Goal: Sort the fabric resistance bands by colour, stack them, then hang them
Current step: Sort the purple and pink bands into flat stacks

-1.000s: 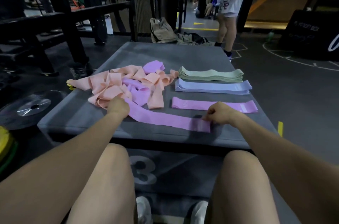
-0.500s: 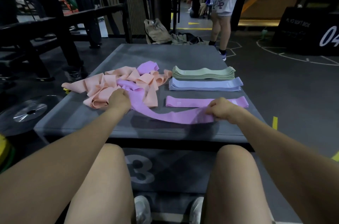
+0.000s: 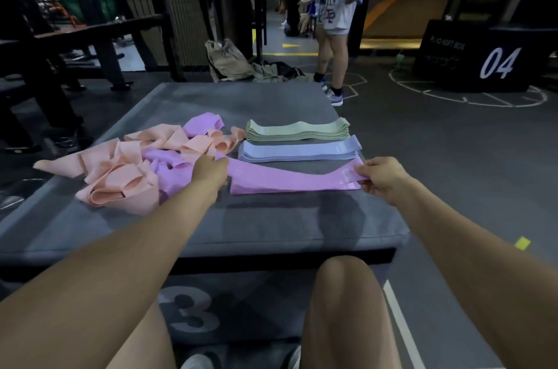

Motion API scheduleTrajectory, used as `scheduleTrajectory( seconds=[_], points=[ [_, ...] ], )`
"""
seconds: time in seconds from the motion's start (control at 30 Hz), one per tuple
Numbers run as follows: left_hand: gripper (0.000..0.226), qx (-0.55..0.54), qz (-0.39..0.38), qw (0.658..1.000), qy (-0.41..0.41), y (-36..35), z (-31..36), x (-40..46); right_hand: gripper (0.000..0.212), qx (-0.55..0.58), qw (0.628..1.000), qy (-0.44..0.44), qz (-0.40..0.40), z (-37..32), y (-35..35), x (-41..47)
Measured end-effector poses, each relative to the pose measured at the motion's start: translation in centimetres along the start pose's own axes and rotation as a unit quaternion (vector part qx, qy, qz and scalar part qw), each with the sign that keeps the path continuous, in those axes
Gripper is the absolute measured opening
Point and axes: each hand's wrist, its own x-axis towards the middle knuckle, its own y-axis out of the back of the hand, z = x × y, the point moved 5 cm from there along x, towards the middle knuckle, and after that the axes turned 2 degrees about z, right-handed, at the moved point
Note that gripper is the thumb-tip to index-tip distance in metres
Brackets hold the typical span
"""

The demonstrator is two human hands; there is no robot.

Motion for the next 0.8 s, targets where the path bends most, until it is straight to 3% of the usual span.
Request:
scheduleTrajectory(
  seconds=[0.1, 0.33, 0.43, 0.8],
  points=[
    [0.032, 0.036, 0.017, 0.999, -0.015, -0.7, 0.2, 0.9, 0.024, 0.036, 0.999, -0.001, 0.020, 0.3, 1.1, 1.6],
    [0.022, 0.131, 0.031, 0.990, -0.048, -2.1, 1.1, 1.3, 0.021, -0.155, 0.979, 0.076, 0.110, 0.4, 2.2, 3.8],
    [0.032, 0.174, 0.031, 0.983, -0.043, -2.3, 0.6, 1.1, 0.008, -0.205, 0.967, 0.094, 0.120, 0.5, 2.0, 3.9],
    [0.022, 0.296, 0.016, 0.952, -0.080, -2.8, -1.4, 2.4, 0.008, -0.296, 0.940, 0.106, 0.130, 2.0, 1.3, 4.6]
  ],
)
